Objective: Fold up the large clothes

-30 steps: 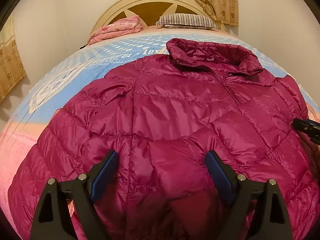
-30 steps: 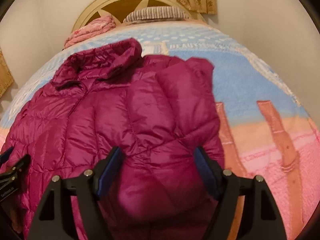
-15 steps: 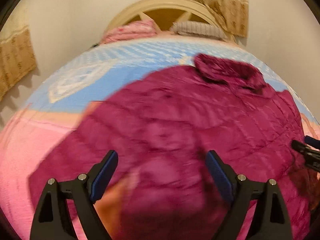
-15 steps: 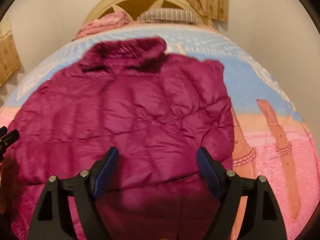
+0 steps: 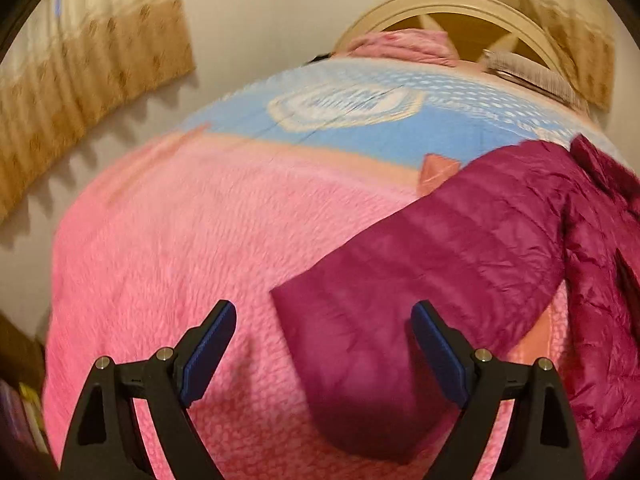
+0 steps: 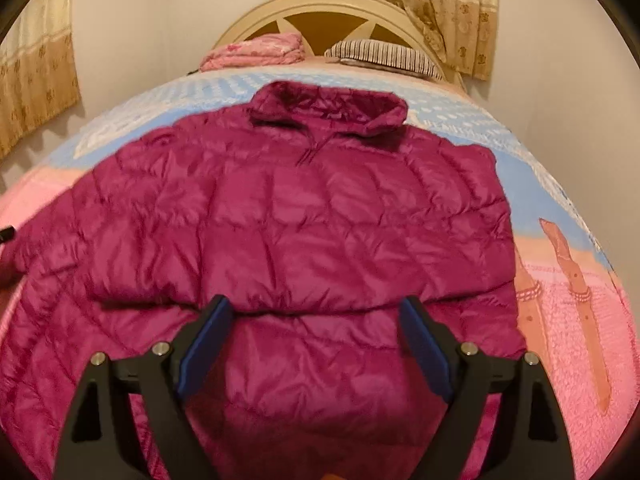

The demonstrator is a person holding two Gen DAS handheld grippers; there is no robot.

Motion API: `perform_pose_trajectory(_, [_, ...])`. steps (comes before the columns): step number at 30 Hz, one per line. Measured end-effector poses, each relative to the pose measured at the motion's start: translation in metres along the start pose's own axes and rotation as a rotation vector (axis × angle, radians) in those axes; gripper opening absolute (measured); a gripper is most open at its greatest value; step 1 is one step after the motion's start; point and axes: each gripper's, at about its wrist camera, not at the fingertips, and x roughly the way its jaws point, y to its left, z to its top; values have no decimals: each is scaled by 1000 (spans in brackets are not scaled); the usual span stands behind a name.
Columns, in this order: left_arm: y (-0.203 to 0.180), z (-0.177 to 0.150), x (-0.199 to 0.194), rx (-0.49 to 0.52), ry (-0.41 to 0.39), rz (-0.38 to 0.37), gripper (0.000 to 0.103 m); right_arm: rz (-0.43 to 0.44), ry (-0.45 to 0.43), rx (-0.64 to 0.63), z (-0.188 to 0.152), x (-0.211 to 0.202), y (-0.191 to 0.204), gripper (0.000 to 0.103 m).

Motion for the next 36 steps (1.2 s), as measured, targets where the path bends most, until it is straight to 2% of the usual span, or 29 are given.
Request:
perform_pose_trajectory(4, [0, -5, 7, -37, 43, -70, 89, -21, 0, -21, -3, -1, 5, 88])
perform_pose_trajectory(10, [-17, -12, 16, -32, 63, -109, 88, -43, -1, -24, -4, 2, 6, 88])
perform_pose_trajectory(12, [-18, -12, 16, -29, 68, -105, 70, -46, 1, -22, -4, 2, 5, 88])
perform_pose_trajectory(13, [-18, -11, 17, -30, 65, -105, 65, -46, 2, -22, -5, 1, 5, 88])
perform_pose_trajectory(15, [-16, -8, 13, -26, 49, -104, 39, -50, -3, -21, -4, -1, 4, 88])
perform_pose_trajectory(18, [-12, -2, 4, -19, 23, -113, 20, -65, -16, -22, -2, -6, 5, 88])
perform_pose_trajectory(26, [-20, 14, -36, 31, -103, -127, 12, -76, -28, -21, 1, -16, 5, 88])
perform_pose_trajectory(36, [-51, 35, -71, 90, -191, -183, 7, -110, -35, 11, 0, -25, -14, 88])
